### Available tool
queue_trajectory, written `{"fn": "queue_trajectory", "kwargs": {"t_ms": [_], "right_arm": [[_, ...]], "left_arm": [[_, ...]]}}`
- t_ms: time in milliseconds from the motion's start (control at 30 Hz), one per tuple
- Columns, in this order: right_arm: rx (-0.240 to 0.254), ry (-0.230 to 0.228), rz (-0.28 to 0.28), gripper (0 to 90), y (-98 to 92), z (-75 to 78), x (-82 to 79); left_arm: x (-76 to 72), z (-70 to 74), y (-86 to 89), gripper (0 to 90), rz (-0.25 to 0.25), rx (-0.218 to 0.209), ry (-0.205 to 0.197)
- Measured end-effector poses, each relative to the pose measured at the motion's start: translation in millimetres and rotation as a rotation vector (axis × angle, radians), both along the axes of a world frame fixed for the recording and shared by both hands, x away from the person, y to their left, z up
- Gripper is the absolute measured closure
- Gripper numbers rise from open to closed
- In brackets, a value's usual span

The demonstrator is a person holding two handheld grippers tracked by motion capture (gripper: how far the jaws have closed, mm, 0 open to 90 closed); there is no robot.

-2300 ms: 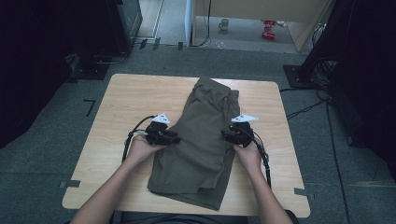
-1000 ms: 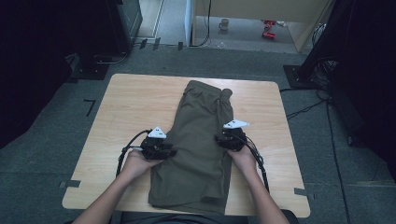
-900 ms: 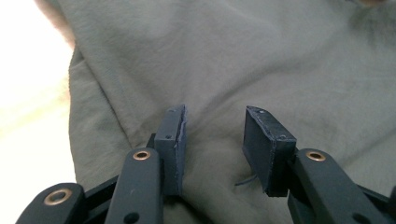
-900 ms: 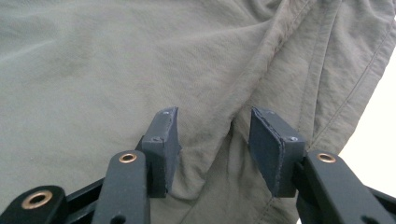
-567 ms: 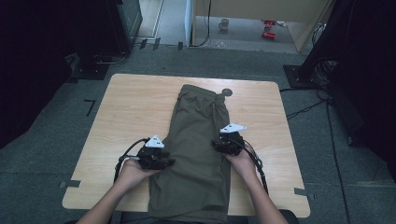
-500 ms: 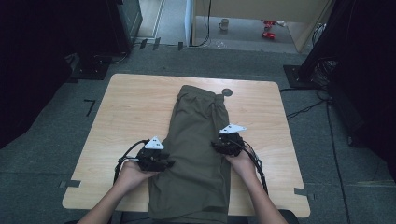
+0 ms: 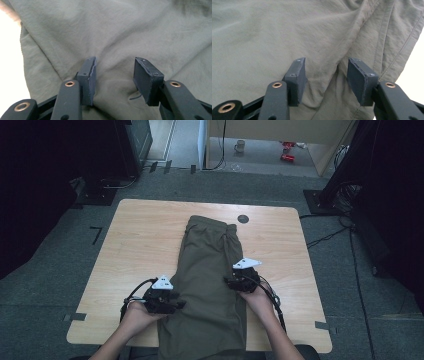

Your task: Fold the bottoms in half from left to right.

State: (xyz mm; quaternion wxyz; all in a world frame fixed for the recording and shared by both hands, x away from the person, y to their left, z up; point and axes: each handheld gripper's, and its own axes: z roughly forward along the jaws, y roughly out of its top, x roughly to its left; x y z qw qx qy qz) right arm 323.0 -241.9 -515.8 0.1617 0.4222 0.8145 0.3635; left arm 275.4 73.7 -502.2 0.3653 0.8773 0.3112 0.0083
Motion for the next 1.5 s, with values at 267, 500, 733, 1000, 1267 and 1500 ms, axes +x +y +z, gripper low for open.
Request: {"fn": "queue_trajectory", "kwargs": {"t_ms": [267,500,733,1000,1267,1500], "right_arm": [[-0.005,0.008,0.018,47.2,4.9,0.8,-9.6],[-0.005,0.008,0.027,46.0,6.2,0.7,-14.1],[-0.004,0.047,0.017,44.3,5.1,5.5,-8.7],[0.033,0.011,-0.008,44.6,0.2,15.1,-6.3],[0.048,-0.012,-0.030,44.9,-3.4,17.1,-2.0],[0.055,-0.012,-0.048,44.9,-5.4,21.6,9.7]], "left_arm": [[-11.7,0.4,4.2,52.9,-0.003,-0.001,0.008],[-14.0,0.6,6.1,51.6,-0.008,-0.004,0.015],[-12.4,5.5,7.9,48.4,0.005,-0.002,-0.014],[-4.6,13.0,12.5,48.1,0.028,-0.023,-0.060],[13.7,17.5,13.4,47.9,0.047,-0.031,-0.078],[27.1,22.4,19.7,47.2,0.074,-0.027,-0.093]]}}
